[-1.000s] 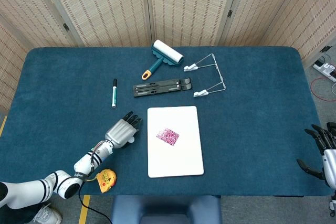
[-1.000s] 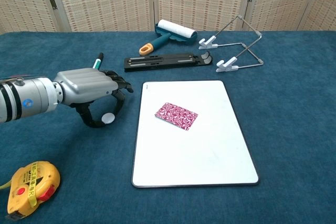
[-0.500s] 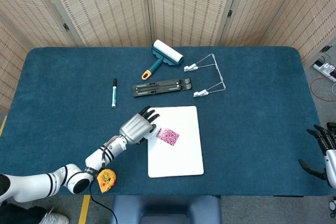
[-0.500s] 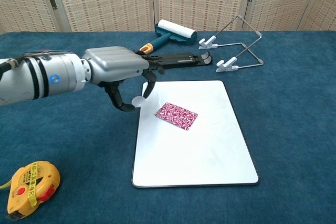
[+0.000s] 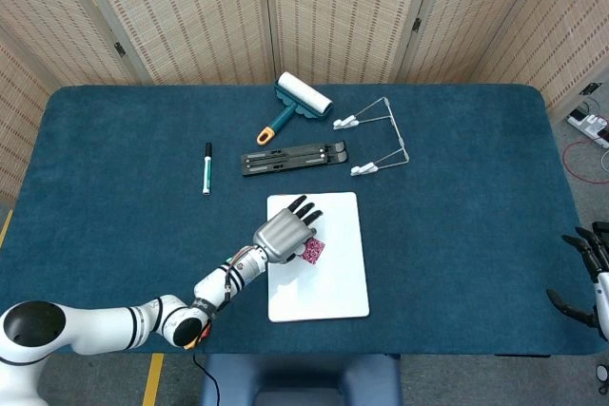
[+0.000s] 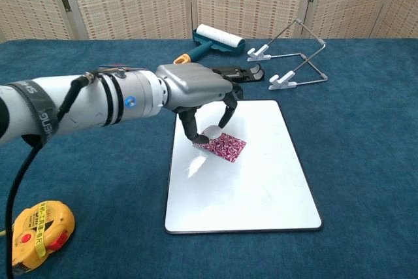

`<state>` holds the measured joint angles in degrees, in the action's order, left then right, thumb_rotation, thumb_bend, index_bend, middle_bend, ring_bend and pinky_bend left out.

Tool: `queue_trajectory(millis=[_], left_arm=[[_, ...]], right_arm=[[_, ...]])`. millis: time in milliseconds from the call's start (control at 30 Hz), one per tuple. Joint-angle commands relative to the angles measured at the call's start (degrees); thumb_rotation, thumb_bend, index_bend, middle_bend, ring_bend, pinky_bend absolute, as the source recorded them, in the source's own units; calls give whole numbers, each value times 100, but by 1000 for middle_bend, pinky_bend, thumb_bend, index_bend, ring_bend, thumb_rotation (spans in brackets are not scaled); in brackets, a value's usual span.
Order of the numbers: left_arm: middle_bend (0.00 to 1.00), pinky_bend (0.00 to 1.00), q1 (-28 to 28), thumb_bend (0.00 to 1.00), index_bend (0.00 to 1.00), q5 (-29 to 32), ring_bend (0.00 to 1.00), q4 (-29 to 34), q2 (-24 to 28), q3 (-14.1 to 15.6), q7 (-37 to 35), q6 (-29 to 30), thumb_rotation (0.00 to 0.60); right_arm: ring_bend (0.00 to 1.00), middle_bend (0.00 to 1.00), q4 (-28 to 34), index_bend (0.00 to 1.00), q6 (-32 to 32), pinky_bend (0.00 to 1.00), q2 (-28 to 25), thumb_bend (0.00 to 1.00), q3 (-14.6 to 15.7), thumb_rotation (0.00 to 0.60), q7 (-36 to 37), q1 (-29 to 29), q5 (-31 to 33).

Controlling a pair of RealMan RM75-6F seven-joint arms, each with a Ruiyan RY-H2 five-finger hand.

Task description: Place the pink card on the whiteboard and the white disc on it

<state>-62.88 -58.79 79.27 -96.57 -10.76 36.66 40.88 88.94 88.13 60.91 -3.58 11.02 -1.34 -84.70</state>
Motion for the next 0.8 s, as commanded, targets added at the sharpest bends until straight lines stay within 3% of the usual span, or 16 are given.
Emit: queue_trajectory(millis=[33, 433, 800], left_arm=[[144, 0, -252, 354, 511, 470, 101, -243, -251, -27, 324, -48, 600], [144, 0, -672, 353, 481, 1374, 101, -532, -579, 110, 805, 51, 600], [144, 0, -741, 352, 206, 1700, 96, -237, -410, 191, 770, 259, 600]], right_arm=[[118, 145, -14, 186, -8, 0, 3, 230, -5, 600, 11, 0, 10], [116, 145, -51, 186, -61, 0, -7, 230, -26, 600, 56, 15, 50], [112, 146, -88, 186, -42, 0, -15, 230, -34, 600, 115, 2, 42]])
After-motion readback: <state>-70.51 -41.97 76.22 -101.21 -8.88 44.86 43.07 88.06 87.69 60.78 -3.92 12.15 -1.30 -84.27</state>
